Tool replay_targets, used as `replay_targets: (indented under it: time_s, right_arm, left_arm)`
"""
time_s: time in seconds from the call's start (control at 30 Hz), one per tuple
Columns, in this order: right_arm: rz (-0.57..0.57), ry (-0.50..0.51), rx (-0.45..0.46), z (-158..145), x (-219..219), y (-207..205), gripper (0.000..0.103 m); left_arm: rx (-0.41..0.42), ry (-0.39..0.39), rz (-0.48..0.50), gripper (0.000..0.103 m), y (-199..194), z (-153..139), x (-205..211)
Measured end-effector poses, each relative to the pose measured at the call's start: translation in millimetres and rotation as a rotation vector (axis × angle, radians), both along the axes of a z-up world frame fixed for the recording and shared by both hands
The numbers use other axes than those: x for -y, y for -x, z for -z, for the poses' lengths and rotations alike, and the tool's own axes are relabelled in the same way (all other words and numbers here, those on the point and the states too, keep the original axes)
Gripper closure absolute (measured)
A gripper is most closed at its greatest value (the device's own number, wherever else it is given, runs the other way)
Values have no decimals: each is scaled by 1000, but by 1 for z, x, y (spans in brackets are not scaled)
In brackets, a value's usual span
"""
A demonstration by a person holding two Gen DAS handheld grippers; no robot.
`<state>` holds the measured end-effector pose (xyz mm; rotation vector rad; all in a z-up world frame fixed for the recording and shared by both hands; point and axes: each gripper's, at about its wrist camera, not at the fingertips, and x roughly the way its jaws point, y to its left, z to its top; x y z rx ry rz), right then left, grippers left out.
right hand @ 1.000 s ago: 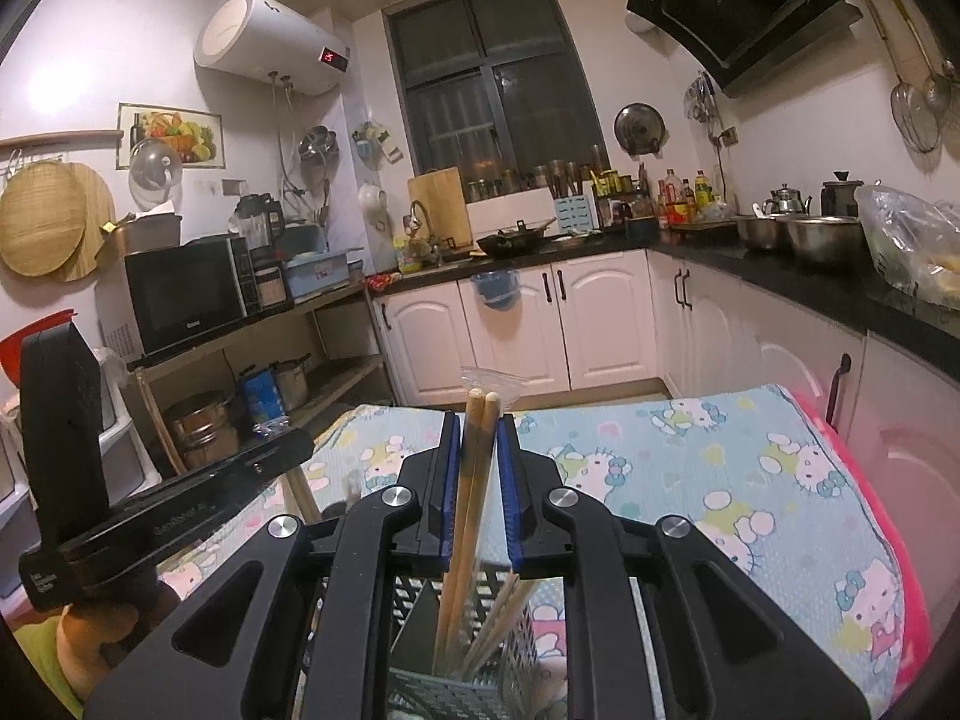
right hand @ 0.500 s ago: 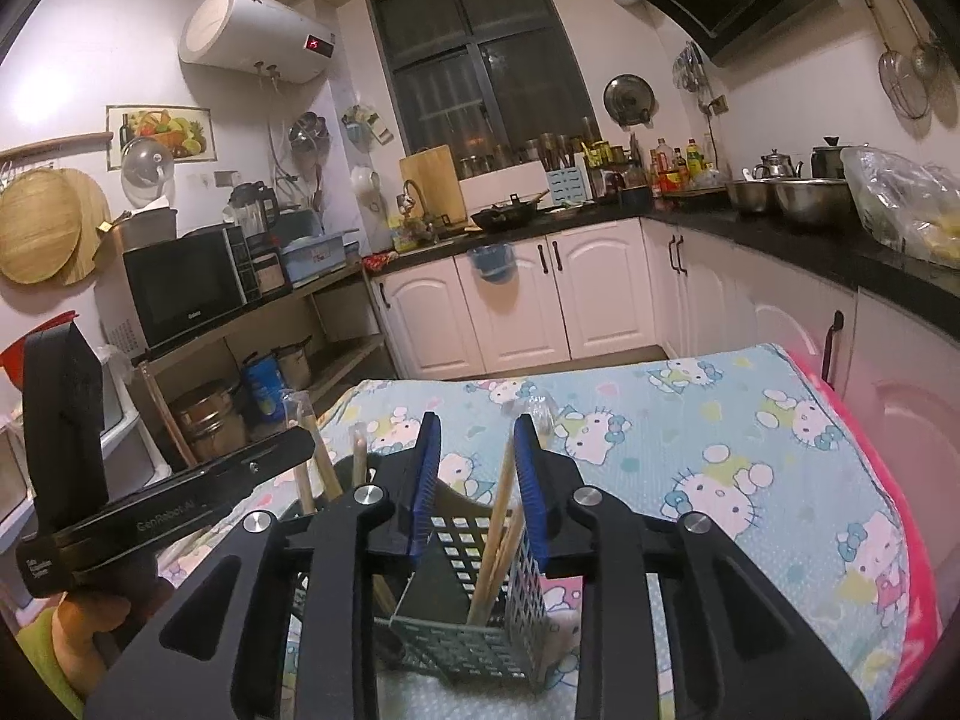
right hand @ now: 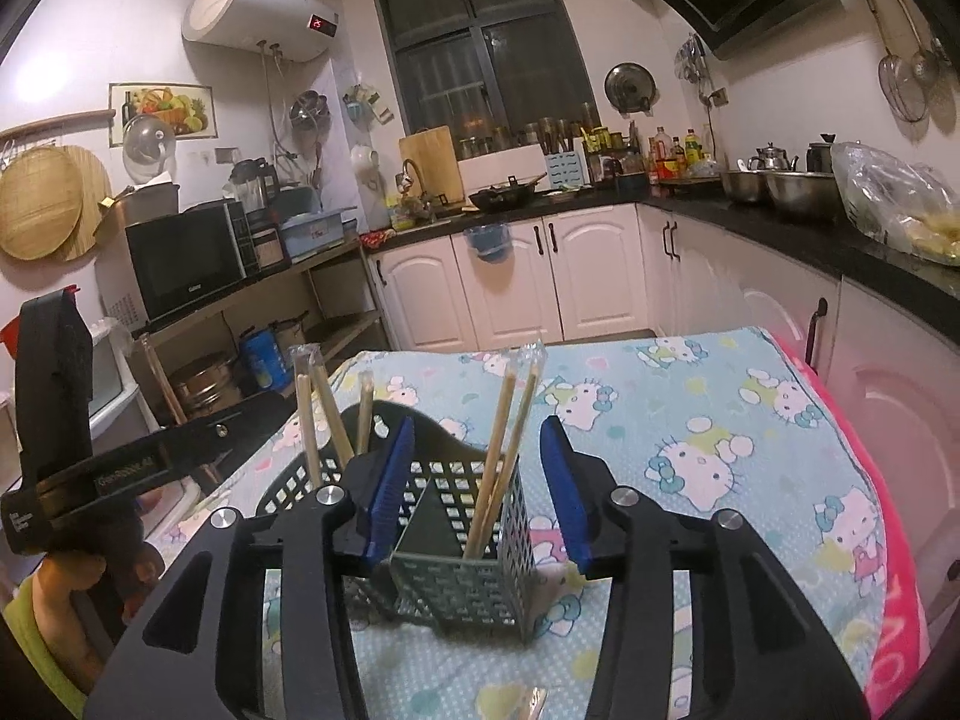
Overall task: Organize utensils
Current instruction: 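Pull both open tools back from the caddy over the remaining chopsticks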
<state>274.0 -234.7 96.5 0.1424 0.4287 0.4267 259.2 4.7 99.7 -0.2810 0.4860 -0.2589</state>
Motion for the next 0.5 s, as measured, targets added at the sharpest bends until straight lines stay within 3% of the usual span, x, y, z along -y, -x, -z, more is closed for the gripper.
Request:
replay_targets:
  time_s: [0.07, 0.2, 0.27, 0.5]
  right_arm:
    - [1, 0, -6, 1, 1, 3, 55]
    - [-1, 7, -17, 2, 0, 10, 52]
    - [-1, 8, -22, 2, 0, 14, 49]
    - [-4, 10, -32, 5, 1, 27, 45]
  left_arm:
    - [-2, 5, -1, 28, 5, 1, -1]
    - [-13, 6, -7, 24, 13, 6, -4]
    - [-16, 6, -13, 17, 16, 7, -6]
    - [-16, 22, -27, 12, 31, 11, -13]
